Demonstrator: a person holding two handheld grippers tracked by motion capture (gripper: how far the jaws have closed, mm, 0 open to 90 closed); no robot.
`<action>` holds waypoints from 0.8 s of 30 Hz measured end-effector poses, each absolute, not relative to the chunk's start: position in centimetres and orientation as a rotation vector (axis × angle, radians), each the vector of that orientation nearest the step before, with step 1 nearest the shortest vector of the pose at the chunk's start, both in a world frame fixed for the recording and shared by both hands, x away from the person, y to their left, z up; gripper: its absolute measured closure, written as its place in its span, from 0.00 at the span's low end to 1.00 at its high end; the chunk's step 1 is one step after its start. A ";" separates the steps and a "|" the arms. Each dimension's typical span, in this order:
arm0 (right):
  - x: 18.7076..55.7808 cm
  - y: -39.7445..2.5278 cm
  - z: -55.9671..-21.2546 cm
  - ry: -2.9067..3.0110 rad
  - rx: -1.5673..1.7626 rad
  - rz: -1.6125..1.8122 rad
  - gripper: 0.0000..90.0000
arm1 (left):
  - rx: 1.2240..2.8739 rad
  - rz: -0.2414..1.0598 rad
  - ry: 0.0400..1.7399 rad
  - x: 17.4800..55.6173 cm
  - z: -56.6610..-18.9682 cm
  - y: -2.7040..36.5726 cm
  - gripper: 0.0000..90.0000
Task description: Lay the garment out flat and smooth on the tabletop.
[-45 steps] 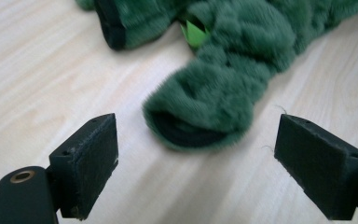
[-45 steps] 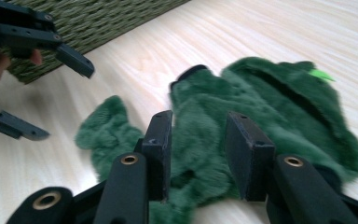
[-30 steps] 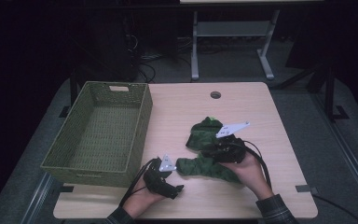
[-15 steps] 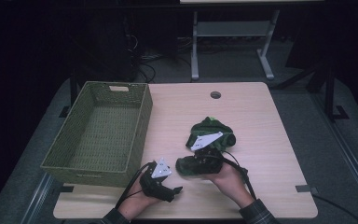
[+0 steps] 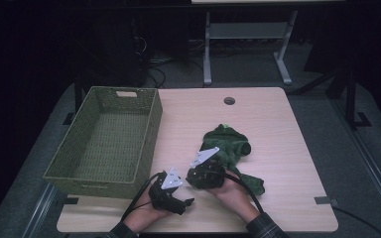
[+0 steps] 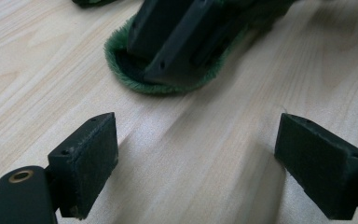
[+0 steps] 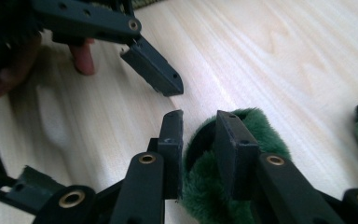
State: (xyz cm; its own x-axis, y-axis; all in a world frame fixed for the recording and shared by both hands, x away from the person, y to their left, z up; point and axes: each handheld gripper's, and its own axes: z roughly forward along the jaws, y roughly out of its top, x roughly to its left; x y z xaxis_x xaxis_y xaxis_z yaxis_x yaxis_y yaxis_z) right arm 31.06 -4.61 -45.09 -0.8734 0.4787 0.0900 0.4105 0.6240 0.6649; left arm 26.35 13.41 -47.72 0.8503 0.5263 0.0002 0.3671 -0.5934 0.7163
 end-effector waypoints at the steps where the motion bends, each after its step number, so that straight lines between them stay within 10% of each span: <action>1: 31.1 -4.4 -45.5 2.752 0.744 1.064 0.80 | 2.265 0.272 0.648 26.3 -47.7 13.4 0.14; 9: 30.5 -3.8 -46.2 2.743 0.705 1.015 0.97 | 2.267 0.274 0.647 26.3 -47.7 13.4 0.14; 24: 29.0 -5.9 -44.4 2.807 0.729 1.179 0.97 | 2.261 0.269 0.655 26.3 -47.8 13.4 0.14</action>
State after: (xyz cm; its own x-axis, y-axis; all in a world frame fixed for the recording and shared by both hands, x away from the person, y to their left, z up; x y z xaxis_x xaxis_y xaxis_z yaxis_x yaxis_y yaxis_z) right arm 29.02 -5.92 -44.36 -0.8915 0.4215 0.1661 0.4136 0.6078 0.6779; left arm 26.29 13.35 -47.75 0.8467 0.5320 -0.0065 0.3734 -0.5855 0.7196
